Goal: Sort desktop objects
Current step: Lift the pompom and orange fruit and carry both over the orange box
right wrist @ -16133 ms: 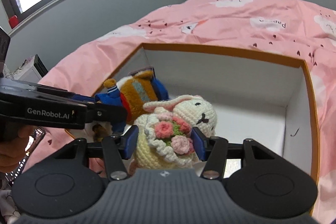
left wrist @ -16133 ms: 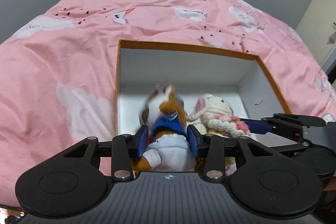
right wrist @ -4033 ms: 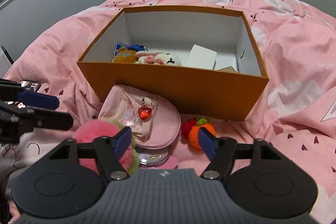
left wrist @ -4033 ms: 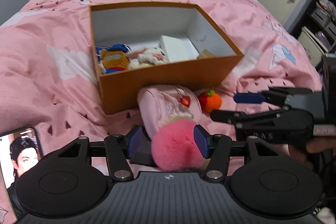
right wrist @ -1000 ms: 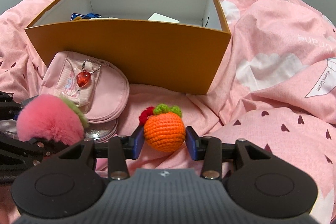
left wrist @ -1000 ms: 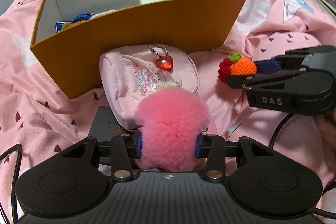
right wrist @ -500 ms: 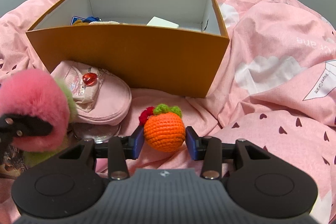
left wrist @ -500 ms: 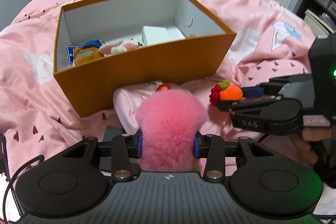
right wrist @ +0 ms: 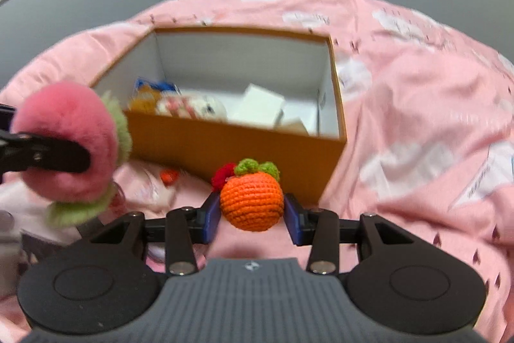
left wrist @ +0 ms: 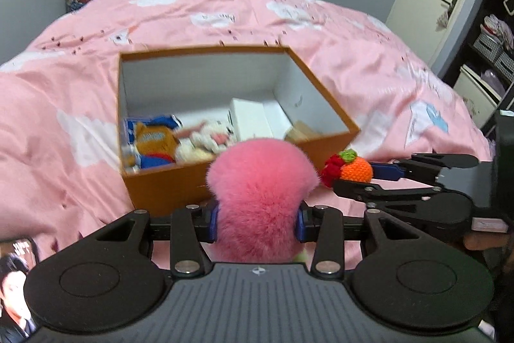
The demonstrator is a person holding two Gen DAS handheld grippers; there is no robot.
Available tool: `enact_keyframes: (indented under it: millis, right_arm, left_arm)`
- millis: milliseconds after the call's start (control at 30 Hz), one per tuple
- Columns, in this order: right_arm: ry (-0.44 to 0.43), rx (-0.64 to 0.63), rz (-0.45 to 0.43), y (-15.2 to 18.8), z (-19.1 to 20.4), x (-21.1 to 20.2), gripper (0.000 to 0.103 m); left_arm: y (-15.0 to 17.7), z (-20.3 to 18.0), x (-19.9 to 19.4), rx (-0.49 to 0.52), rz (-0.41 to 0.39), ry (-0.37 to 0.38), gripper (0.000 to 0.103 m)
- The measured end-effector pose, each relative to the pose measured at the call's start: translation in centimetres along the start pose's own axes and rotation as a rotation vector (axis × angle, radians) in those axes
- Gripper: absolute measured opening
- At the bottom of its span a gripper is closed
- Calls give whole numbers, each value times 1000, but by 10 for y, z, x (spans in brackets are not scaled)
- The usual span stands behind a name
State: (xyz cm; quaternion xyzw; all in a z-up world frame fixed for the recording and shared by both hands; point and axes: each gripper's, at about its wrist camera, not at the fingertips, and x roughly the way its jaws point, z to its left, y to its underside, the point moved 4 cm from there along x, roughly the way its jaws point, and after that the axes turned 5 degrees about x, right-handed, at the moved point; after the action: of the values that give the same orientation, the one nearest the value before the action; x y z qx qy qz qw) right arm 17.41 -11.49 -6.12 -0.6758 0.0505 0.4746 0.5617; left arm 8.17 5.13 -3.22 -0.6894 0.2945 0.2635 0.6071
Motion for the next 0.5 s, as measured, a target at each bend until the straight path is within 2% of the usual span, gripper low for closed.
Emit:
enact_keyframes:
  millis: [267,400,500]
  right_arm:
    - [-102,-32,-106,-44,13,-8,45]
    - [-149,-22,-122,-69,17,8,45]
    - [-149,-40,-112,-82,23,31,45]
  left_arm:
    - [-39,20,-2,13,-63,-13,48]
    - [-57,33,9,28,-68,-39,47]
    - [-68,46,20,29,-58,-48,48]
